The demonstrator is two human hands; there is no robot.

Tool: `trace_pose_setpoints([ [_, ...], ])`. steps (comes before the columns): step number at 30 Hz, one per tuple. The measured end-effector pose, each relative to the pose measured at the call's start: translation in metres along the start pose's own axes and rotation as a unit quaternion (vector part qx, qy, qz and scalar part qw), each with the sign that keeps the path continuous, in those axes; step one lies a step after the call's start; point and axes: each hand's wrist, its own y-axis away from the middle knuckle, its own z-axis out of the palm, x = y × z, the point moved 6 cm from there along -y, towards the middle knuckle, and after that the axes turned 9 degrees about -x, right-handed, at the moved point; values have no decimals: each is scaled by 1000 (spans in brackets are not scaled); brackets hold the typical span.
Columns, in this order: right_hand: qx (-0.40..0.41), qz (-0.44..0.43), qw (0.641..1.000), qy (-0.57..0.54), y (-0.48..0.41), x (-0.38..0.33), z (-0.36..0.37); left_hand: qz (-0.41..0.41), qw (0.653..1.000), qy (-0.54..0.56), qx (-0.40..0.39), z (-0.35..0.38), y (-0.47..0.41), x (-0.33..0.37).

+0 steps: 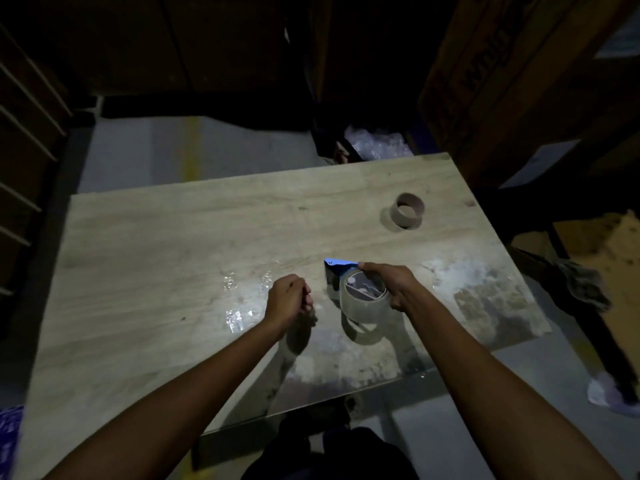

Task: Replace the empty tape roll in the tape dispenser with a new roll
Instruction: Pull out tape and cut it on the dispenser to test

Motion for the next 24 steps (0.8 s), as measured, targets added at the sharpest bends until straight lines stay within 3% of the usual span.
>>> trace_pose_setpoints([
  [8, 82, -35, 991, -99, -16, 10, 46, 22, 1000, 13, 18, -25, 0, 6],
  [13, 132, -45, 988, -64, -29, 14, 57, 25, 999, -8, 23, -20, -18, 12],
  [24, 127, -93, 987, -22, -53, 16, 71, -14, 991, -103, 79, -12, -43, 17],
])
